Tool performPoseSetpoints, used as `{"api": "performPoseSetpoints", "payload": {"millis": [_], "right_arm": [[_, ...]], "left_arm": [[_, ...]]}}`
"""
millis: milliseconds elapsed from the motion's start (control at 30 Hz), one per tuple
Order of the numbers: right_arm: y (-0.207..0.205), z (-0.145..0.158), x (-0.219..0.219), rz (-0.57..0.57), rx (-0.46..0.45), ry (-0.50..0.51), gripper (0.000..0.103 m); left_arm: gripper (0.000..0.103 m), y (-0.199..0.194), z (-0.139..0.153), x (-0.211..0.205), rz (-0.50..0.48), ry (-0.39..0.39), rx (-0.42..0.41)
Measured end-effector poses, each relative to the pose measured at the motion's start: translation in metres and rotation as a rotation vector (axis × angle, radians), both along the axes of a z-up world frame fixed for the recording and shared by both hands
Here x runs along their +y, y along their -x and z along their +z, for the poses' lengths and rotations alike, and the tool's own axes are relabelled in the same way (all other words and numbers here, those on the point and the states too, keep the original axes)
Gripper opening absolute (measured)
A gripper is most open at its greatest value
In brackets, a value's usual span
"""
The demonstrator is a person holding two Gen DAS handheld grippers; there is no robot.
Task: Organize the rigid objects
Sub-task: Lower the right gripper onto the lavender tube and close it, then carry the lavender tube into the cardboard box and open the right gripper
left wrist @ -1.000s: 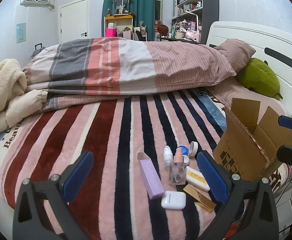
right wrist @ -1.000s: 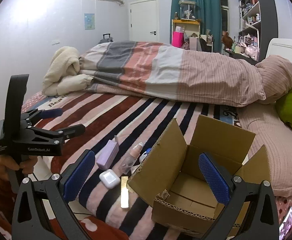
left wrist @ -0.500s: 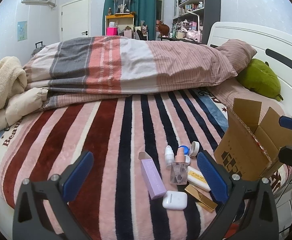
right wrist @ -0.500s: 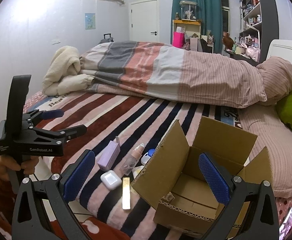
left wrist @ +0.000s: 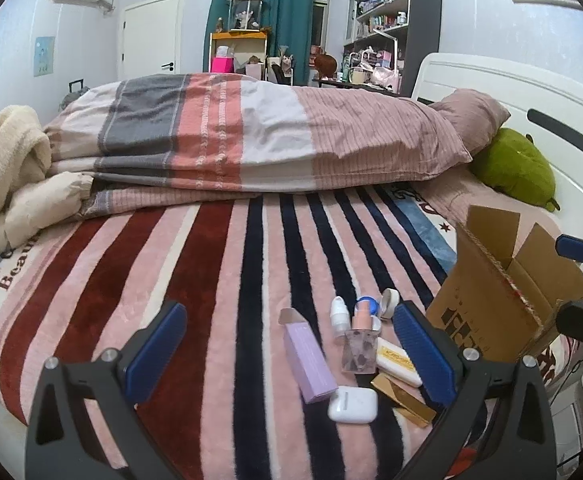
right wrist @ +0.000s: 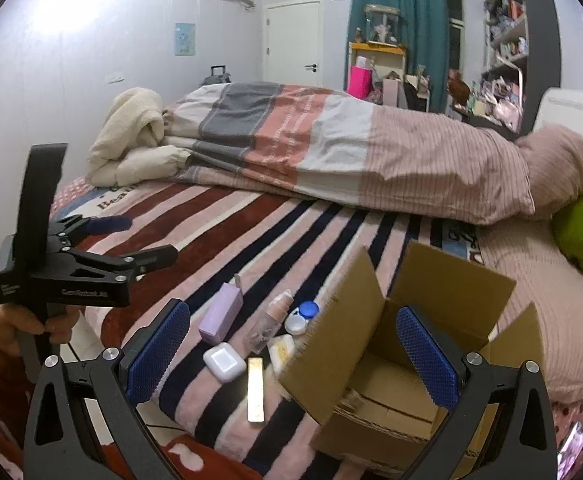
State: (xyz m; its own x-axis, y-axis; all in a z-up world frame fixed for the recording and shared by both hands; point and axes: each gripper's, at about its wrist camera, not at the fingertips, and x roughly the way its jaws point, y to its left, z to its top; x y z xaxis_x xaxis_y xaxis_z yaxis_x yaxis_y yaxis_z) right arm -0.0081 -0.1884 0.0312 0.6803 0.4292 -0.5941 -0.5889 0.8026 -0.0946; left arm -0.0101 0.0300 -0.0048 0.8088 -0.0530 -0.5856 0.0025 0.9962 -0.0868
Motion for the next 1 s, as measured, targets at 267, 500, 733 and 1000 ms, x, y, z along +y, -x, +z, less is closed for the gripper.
{"api": "performPoseSetpoints", "payload": {"millis": [267,500,733,1000], "right_arm": [[-0.011,-0.037,0.091,0.188,0.101,0.111,0.054],[-0.057,-0.114,0.131,0.16,0.365,0.16,0.047],[-0.088,-0.157,0.136,0.072,0.475,0.183,0.047],[-0.097,-0.161,0.141,0.046,0.441,0.202,0.021]], "left_arm": [[0.103,-0.003,-0.027,0.051,0.059,-0.05,0.018],[0.103,-0.005,-0.068,0.085,0.081,-0.06,0.098],[0.103,-0.013,-0.089,0.099,0.065,-0.008,0.129],[0.103,-0.017,-0.092,0.095,-0.053,0.112,0.14]]}}
